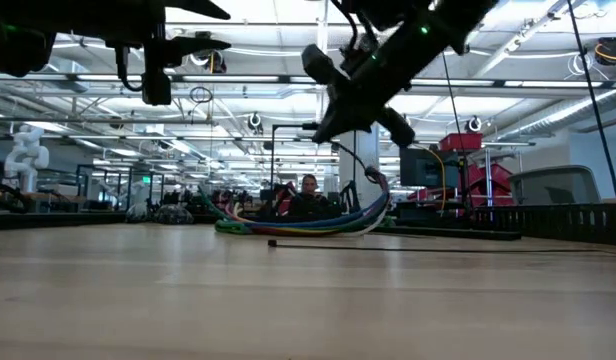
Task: Ziptie cables
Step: Wrap the black zip tie on the cable
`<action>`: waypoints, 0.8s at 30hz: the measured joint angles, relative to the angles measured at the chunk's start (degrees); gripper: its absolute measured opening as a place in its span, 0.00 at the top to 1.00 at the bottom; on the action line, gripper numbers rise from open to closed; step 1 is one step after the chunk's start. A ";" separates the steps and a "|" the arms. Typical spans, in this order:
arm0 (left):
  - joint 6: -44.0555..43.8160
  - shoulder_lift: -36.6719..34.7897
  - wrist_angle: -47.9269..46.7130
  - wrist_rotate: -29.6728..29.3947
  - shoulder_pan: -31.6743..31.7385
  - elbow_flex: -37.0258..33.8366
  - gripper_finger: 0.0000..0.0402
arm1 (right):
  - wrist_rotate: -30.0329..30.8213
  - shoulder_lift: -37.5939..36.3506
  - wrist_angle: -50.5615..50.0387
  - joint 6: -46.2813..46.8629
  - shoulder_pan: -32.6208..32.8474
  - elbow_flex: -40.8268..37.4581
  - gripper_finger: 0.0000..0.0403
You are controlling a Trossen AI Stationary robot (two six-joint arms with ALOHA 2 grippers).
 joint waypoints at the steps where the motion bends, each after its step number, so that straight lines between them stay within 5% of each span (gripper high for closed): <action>1: 0.06 0.00 -0.02 -0.01 0.00 0.00 0.65 | -0.08 0.24 1.05 1.82 0.57 -0.97 1.00; 15: -0.07 0.02 0.00 0.21 0.00 0.00 0.65 | 1.99 12.68 16.63 21.18 11.22 -0.20 1.00; 24: -0.21 0.02 1.66 0.37 0.00 0.00 0.65 | 2.12 16.12 21.13 16.38 13.63 11.01 1.00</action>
